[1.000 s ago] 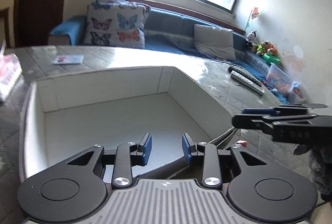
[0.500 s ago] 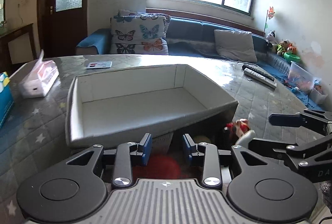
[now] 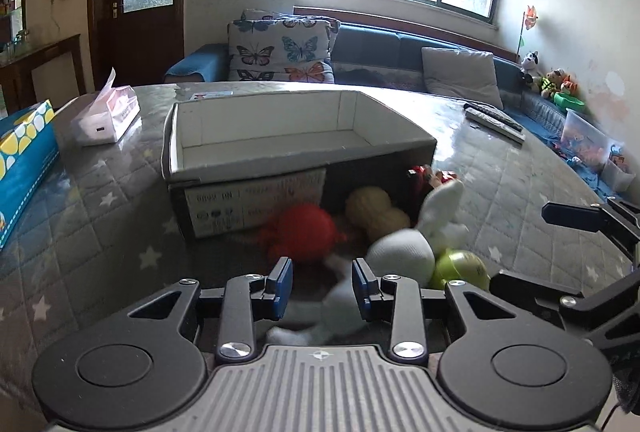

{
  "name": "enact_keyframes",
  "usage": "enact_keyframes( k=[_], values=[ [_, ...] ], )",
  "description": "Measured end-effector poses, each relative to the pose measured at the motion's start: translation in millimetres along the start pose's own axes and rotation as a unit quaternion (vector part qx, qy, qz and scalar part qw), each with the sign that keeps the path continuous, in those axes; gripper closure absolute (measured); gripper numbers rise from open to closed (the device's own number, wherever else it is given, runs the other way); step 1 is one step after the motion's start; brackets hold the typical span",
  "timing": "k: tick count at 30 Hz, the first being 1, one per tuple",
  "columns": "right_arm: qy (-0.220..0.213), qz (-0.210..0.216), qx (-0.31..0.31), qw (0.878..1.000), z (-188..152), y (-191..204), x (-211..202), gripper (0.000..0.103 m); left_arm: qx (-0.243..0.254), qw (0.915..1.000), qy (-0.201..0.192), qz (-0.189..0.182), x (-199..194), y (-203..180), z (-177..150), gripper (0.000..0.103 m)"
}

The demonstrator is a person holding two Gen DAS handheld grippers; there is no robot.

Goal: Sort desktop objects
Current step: 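Open both grippers and release the shoebox, then move the right gripper to the white rabbit plush and close on it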

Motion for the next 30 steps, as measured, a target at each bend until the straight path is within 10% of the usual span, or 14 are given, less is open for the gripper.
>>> enact_keyframes(
  k=[15, 30],
  values=[
    [0.020, 0.030, -0.005, 0.999, -9.2, 14.5, 15.4, 0.001, -0.025, 0.9995, 0.007, -0.020, -8.3, 10.1, -17.3, 0.067],
    [0.059, 0.099, 0.015, 0.993, 10.0, 9.1, 60.6, 0.025, 0.045, 0.9977, 0.016, -0.049, -3.1, 9.0, -19.5, 0.068]
  ],
)
Point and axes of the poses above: each gripper's, at about its wrist camera, not at the fingertips, and x roughly the way its jaws point, y to its left, z to its top, the point moved 4 cm from there along x, roughly the way its jaws point, and after that the axes turned 12 degrees about -x, right-handed, at the moved point
